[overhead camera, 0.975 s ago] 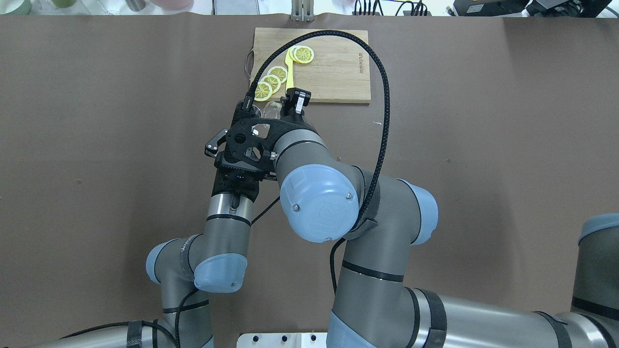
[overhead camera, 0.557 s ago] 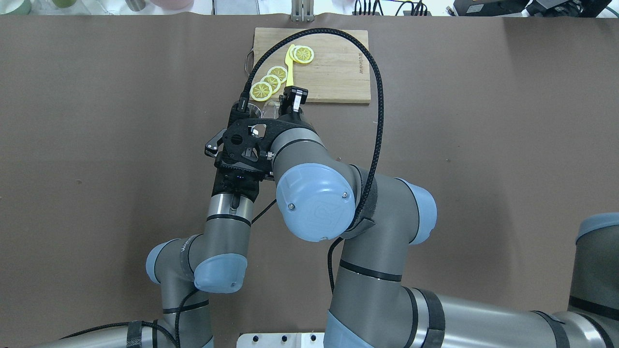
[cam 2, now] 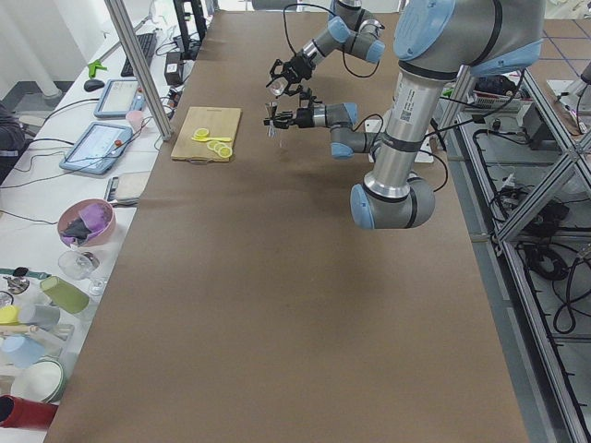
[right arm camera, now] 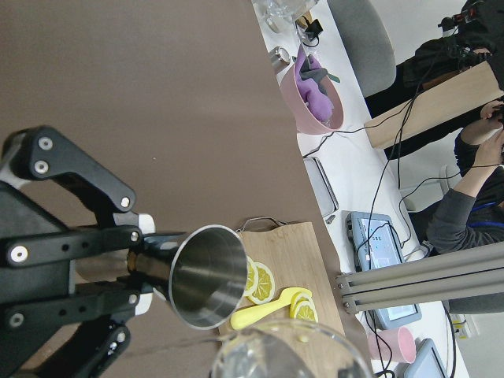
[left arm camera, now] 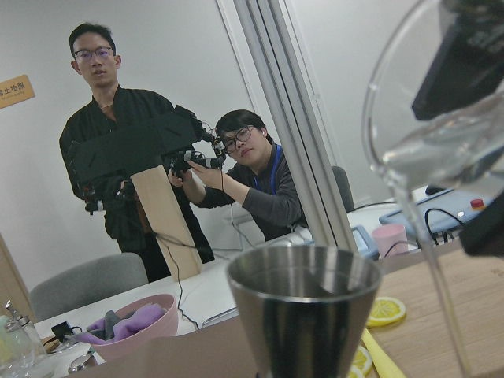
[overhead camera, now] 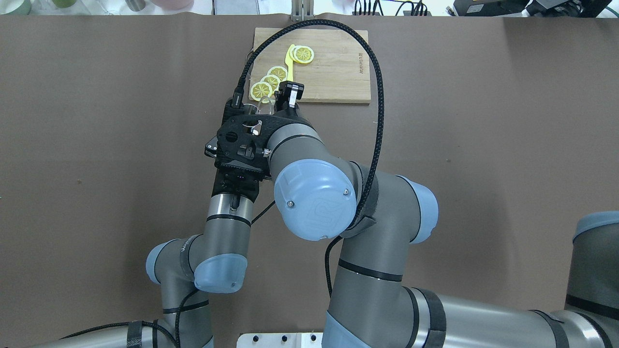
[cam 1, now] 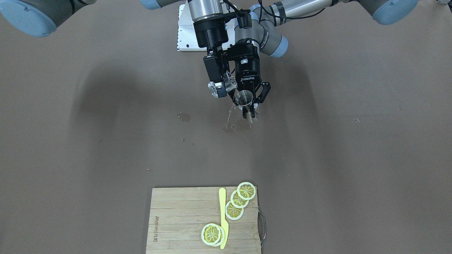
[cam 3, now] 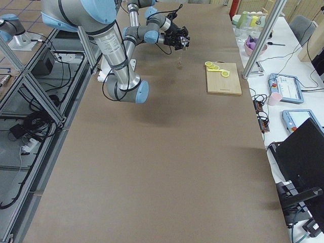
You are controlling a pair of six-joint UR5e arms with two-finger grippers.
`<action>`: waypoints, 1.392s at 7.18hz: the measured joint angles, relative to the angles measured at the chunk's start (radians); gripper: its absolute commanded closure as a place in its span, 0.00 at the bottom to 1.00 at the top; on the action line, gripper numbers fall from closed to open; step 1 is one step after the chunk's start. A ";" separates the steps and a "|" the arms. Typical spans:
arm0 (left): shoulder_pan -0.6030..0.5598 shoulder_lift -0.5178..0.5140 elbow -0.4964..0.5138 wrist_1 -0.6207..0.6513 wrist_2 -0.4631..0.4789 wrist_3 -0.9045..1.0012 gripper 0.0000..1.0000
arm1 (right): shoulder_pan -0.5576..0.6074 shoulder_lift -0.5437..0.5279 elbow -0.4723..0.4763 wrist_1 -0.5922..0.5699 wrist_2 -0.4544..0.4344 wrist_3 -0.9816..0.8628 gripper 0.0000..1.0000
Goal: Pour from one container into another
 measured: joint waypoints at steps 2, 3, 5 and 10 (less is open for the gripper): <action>-0.001 0.000 -0.001 0.000 0.000 -0.001 1.00 | 0.001 0.001 0.001 0.001 0.003 -0.004 1.00; -0.001 0.000 -0.001 0.000 0.000 -0.001 1.00 | 0.002 0.000 0.002 0.002 0.003 -0.005 1.00; -0.002 0.000 -0.002 -0.002 -0.001 -0.001 1.00 | 0.019 -0.015 0.025 0.008 0.016 0.005 1.00; -0.009 0.013 -0.013 -0.037 -0.044 -0.002 1.00 | 0.092 -0.066 0.055 0.049 0.086 0.057 1.00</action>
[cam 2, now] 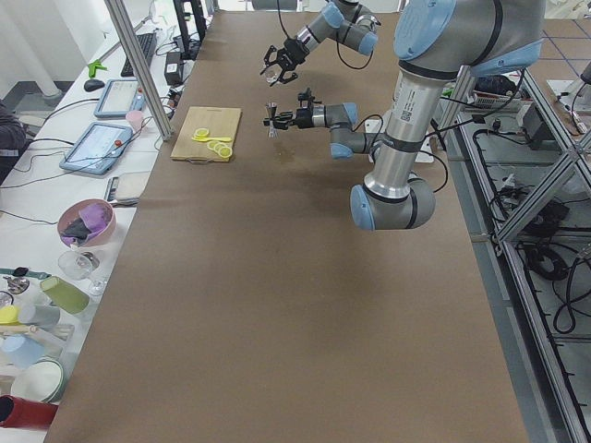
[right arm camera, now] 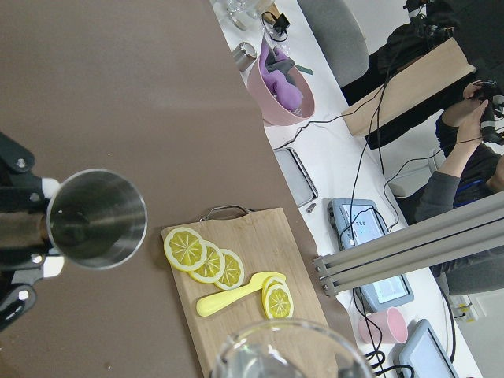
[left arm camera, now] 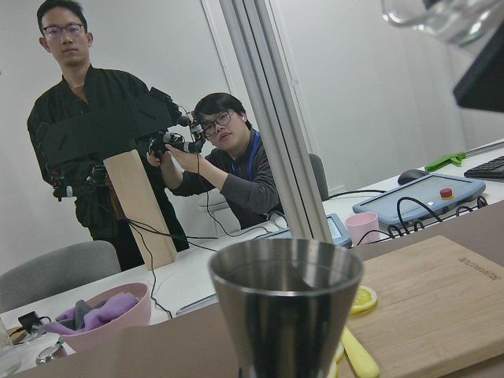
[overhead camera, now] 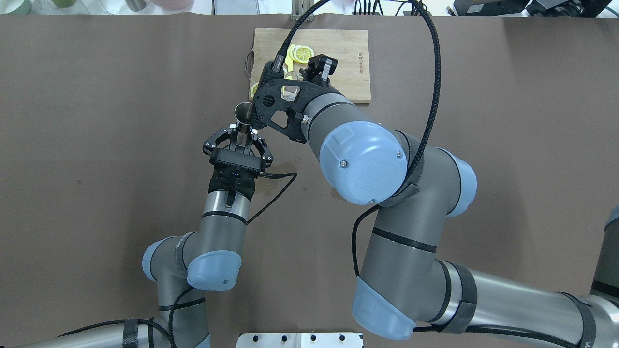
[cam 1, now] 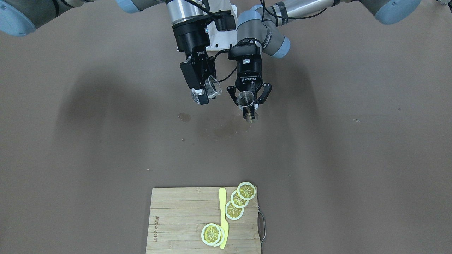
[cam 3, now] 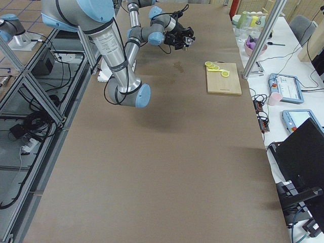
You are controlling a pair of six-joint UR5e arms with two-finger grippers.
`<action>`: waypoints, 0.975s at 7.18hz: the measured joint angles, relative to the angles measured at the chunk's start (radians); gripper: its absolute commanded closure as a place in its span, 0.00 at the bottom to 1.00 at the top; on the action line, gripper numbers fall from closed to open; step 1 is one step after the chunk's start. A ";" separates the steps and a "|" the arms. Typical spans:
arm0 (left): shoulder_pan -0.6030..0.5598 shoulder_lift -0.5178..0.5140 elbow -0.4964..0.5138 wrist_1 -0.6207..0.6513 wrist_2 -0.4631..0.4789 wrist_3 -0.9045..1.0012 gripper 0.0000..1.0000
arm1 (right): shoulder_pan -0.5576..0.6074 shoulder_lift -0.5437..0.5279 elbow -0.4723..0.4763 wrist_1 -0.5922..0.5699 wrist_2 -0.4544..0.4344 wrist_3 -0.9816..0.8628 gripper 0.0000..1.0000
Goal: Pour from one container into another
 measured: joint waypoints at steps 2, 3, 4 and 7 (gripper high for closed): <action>-0.001 0.002 -0.007 -0.036 -0.002 -0.001 1.00 | 0.003 -0.001 0.000 0.002 0.006 0.001 1.00; -0.002 0.004 -0.009 -0.059 -0.002 -0.001 1.00 | 0.005 -0.002 0.003 0.003 0.008 0.001 1.00; -0.002 0.010 -0.010 -0.083 -0.002 -0.001 1.00 | 0.007 -0.003 0.005 0.003 0.009 0.001 1.00; -0.005 0.018 -0.011 -0.131 -0.013 -0.005 1.00 | 0.012 -0.009 0.018 0.003 0.012 0.001 1.00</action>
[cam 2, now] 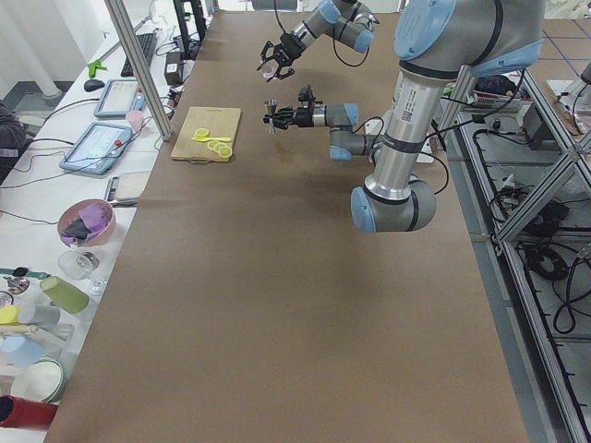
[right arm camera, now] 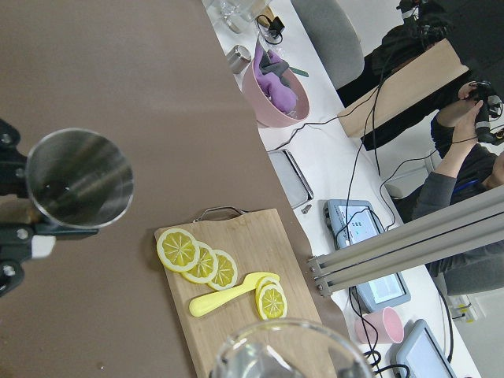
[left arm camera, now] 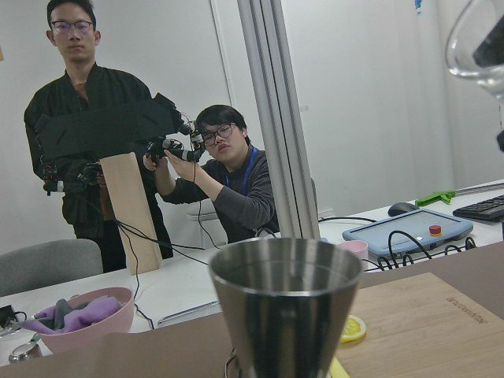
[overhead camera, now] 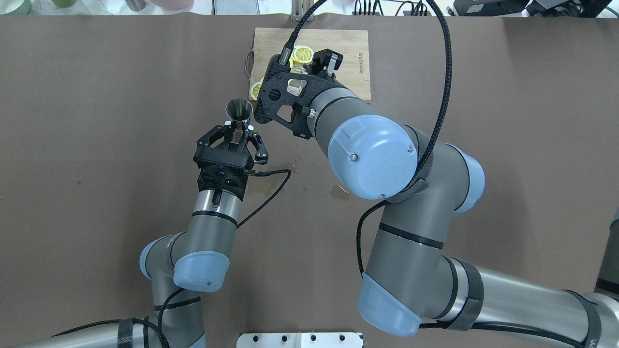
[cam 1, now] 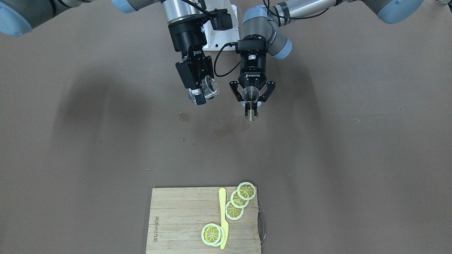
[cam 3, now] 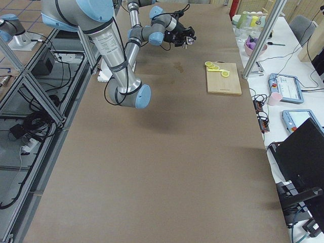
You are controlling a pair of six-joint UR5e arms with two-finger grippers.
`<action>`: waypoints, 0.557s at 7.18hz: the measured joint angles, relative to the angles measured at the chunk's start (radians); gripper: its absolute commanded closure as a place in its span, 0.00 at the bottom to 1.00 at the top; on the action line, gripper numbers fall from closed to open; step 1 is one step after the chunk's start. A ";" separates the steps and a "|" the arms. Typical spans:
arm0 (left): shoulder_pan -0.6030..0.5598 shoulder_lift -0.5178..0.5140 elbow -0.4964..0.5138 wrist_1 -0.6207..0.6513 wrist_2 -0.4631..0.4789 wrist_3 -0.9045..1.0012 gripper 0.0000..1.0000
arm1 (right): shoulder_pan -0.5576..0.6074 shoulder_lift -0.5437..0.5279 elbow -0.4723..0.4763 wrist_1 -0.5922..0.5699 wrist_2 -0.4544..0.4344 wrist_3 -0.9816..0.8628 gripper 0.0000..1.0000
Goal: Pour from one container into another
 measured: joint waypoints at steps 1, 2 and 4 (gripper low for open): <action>0.000 0.001 0.000 -0.006 -0.001 -0.003 1.00 | 0.001 -0.002 0.003 -0.001 0.002 0.000 1.00; -0.001 0.003 -0.001 -0.011 -0.002 -0.006 1.00 | 0.002 -0.005 0.004 -0.001 0.003 0.000 1.00; -0.002 0.009 -0.002 -0.031 -0.003 -0.009 1.00 | 0.003 -0.017 0.013 -0.001 0.006 -0.001 1.00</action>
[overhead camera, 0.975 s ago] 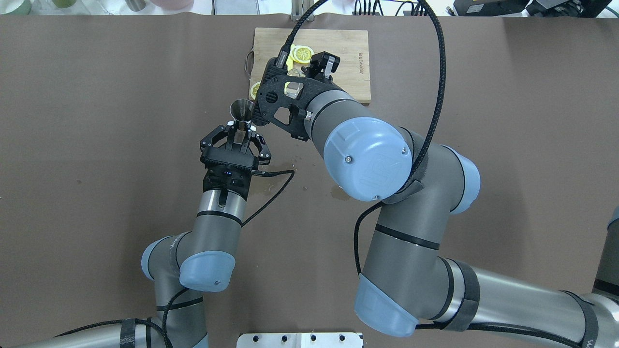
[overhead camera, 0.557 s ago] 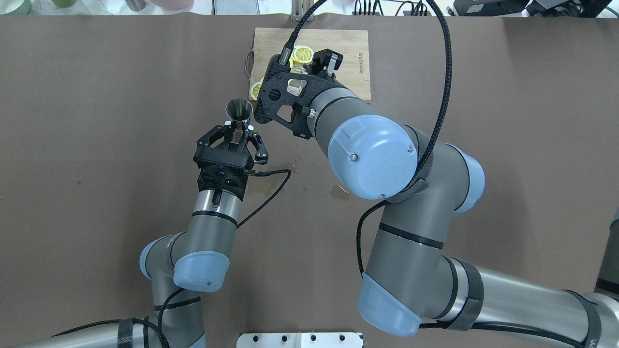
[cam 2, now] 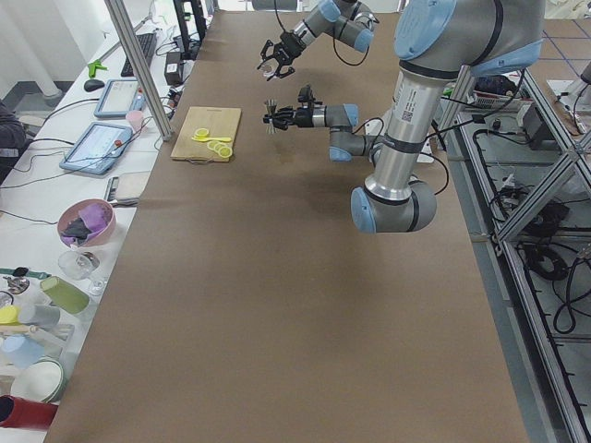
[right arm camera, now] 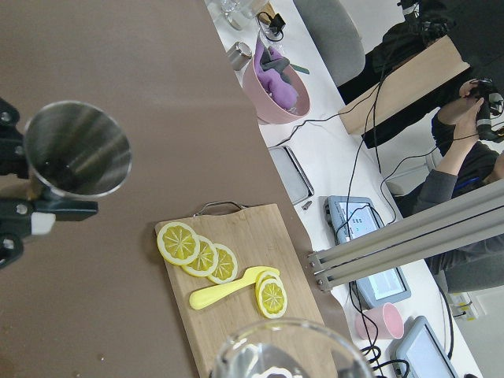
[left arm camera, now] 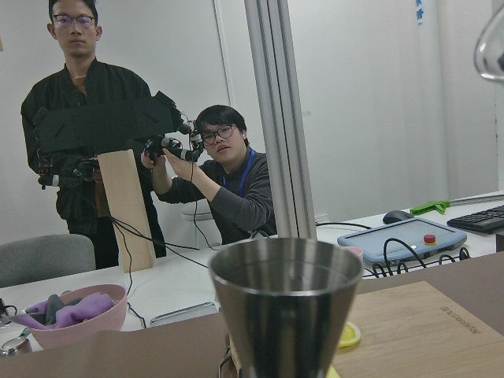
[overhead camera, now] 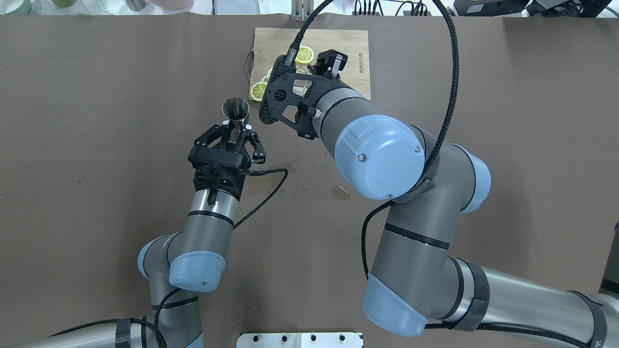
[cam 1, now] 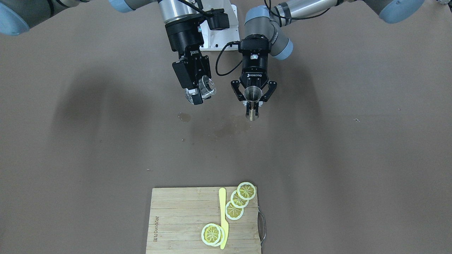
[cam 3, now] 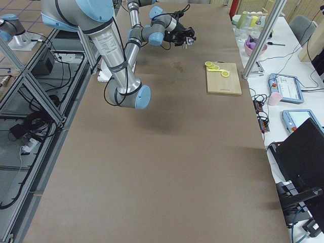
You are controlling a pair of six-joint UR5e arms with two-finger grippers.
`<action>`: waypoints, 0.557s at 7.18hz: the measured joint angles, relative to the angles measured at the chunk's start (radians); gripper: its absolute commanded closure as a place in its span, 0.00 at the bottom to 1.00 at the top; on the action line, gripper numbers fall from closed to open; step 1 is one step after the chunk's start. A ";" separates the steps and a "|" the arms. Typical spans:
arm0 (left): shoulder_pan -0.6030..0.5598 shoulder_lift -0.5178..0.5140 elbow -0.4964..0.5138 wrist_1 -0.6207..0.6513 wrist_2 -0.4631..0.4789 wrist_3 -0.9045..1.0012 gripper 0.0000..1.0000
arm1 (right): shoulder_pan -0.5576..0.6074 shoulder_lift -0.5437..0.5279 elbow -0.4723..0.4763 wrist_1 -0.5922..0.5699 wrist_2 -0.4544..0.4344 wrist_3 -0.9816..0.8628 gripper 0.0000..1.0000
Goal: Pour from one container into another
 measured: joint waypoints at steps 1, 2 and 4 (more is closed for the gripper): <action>0.000 0.003 -0.002 -0.008 0.000 0.000 1.00 | 0.002 -0.004 0.003 0.000 0.004 -0.001 1.00; 0.000 0.005 -0.003 -0.013 0.000 0.000 1.00 | 0.008 -0.008 0.005 0.000 0.020 -0.006 1.00; -0.001 0.007 -0.007 -0.022 0.000 -0.001 1.00 | 0.029 -0.016 0.005 0.017 0.067 -0.055 1.00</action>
